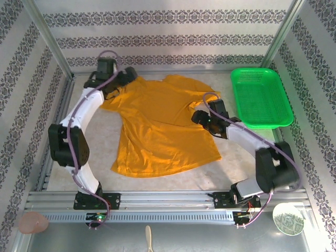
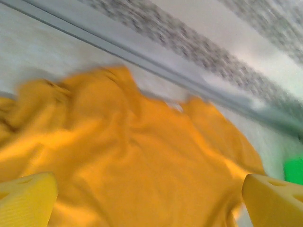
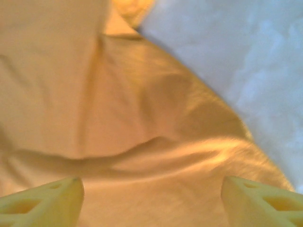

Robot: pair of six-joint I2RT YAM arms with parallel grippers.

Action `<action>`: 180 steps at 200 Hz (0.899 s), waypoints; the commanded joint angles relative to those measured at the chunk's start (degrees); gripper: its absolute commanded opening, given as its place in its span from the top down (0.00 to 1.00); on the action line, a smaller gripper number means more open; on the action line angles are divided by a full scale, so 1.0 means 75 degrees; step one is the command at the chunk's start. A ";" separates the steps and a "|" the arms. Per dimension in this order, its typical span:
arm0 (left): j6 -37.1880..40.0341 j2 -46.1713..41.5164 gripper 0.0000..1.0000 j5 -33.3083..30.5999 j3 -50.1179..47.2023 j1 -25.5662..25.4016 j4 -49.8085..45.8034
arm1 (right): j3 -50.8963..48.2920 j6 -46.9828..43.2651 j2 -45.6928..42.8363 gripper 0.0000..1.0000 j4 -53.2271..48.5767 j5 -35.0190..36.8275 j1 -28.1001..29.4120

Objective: Fold the inside-out t-shirt

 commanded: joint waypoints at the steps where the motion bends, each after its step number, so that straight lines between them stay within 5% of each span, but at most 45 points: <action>1: 0.0988 -0.0862 0.00 -0.0399 -0.1022 -0.1070 -0.0926 | -0.0395 -0.0341 -0.1178 0.03 -0.0754 0.0621 0.0150; 51: 0.1146 -0.3084 0.01 -0.1957 -0.4127 -0.3889 -0.0834 | -0.2701 0.0655 -0.4755 0.02 -0.1048 0.0172 0.0028; 84: 0.0754 -0.3271 0.15 -0.3127 -0.5156 -0.6052 -0.1193 | -0.3725 0.1106 -0.6561 0.17 -0.1597 -0.0498 -0.0140; 124: 0.0641 -0.1552 0.31 -0.3807 -0.4480 -0.8078 -0.1084 | -0.4256 0.1277 -0.6243 0.16 -0.1720 -0.0972 -0.0314; 135: 0.0689 -0.0958 0.36 -0.3834 -0.4092 -0.8315 -0.1254 | -0.4115 0.1231 -0.6114 0.02 -0.1925 -0.0706 -0.0312; 180: 0.0704 0.0359 0.48 -0.3327 -0.3437 -0.8683 -0.0945 | -0.3407 0.1154 -0.5557 0.02 -0.2093 -0.0817 -0.0615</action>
